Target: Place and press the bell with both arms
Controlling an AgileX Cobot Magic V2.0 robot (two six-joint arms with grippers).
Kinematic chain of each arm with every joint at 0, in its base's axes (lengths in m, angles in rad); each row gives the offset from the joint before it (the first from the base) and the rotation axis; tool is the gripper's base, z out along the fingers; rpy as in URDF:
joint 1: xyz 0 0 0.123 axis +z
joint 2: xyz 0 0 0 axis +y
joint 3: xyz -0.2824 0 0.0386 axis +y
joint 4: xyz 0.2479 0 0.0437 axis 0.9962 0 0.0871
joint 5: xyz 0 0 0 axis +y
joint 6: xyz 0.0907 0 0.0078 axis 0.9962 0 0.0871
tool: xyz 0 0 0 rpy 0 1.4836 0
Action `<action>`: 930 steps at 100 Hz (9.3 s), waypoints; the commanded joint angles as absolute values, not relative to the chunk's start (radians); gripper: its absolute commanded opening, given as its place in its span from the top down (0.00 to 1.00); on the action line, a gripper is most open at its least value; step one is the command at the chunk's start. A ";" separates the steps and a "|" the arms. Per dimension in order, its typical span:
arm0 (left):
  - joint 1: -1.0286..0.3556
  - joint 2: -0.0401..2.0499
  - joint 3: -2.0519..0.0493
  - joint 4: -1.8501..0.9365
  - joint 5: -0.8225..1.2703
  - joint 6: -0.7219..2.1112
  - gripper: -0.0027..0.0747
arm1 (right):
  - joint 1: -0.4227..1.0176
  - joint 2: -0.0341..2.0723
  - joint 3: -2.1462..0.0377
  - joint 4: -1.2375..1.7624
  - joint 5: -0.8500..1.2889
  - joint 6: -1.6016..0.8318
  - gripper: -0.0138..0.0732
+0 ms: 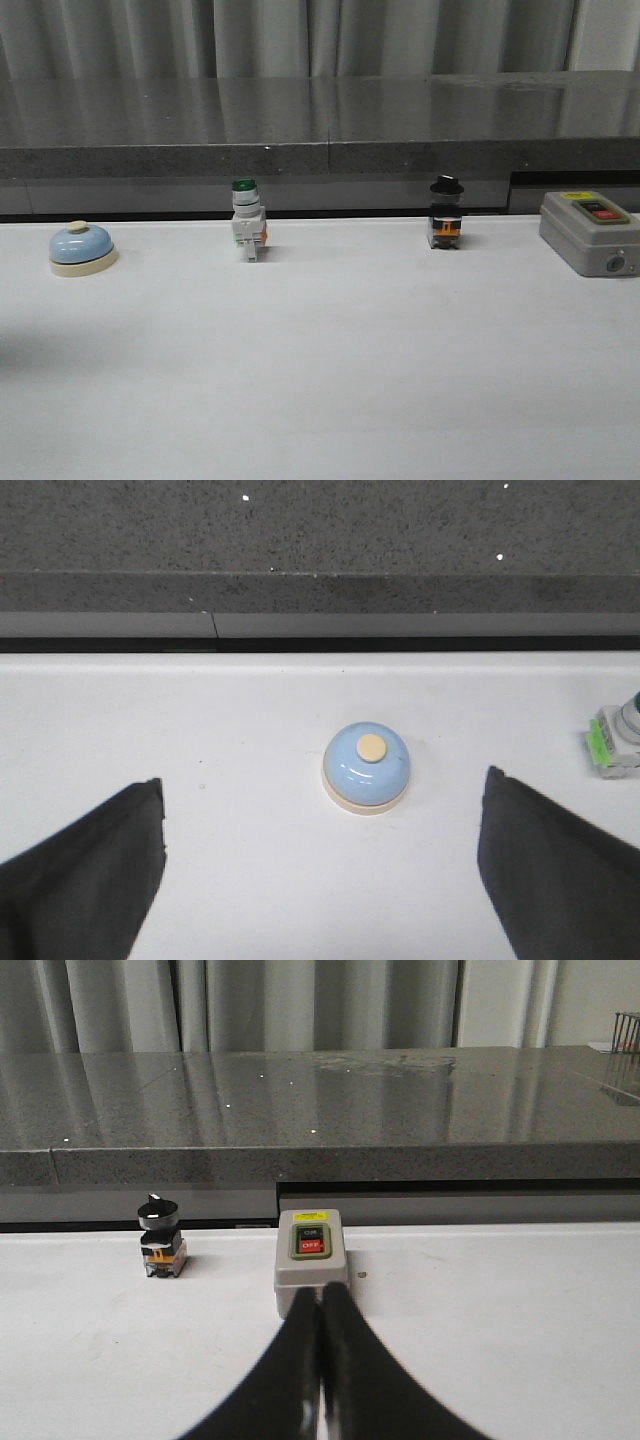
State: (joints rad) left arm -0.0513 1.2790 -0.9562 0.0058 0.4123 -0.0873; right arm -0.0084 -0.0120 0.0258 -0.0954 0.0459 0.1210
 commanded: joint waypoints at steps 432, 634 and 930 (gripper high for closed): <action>-0.693 1.986 -1.762 -0.051 0.933 -0.055 0.60 | -0.013 -0.024 0.012 -0.101 -0.031 0.119 0.91; 0.050 0.750 -0.751 -0.011 0.523 -0.115 0.99 | -0.013 -0.024 0.012 -0.101 -0.031 0.119 0.91; 0.050 -0.035 0.043 -0.008 -0.028 -0.034 0.99 | -0.013 0.369 -0.341 -0.102 0.134 0.119 0.91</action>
State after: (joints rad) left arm 0.0489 -0.0053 0.0015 -0.0082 0.0427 -0.0349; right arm -0.0084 0.2435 -0.2419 -0.0954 0.2026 0.1210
